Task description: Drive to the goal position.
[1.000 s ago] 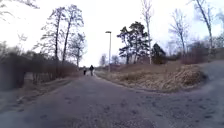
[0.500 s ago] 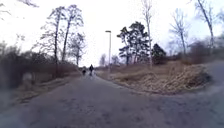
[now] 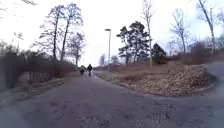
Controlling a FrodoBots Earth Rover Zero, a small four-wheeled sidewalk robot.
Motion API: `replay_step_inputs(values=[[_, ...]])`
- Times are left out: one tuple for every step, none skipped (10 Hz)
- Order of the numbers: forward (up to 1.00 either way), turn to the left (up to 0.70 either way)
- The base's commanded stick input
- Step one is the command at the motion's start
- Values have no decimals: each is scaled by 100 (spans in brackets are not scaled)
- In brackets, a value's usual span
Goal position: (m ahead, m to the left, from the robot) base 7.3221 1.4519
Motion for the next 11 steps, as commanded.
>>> replay_step_inputs(values=[[50, 1], [50, 1], [50, 1], [50, 1], [50, 1], [50, 1], [50, 1], [48, 1], [3, 0], [50, 1], [50, 1]])
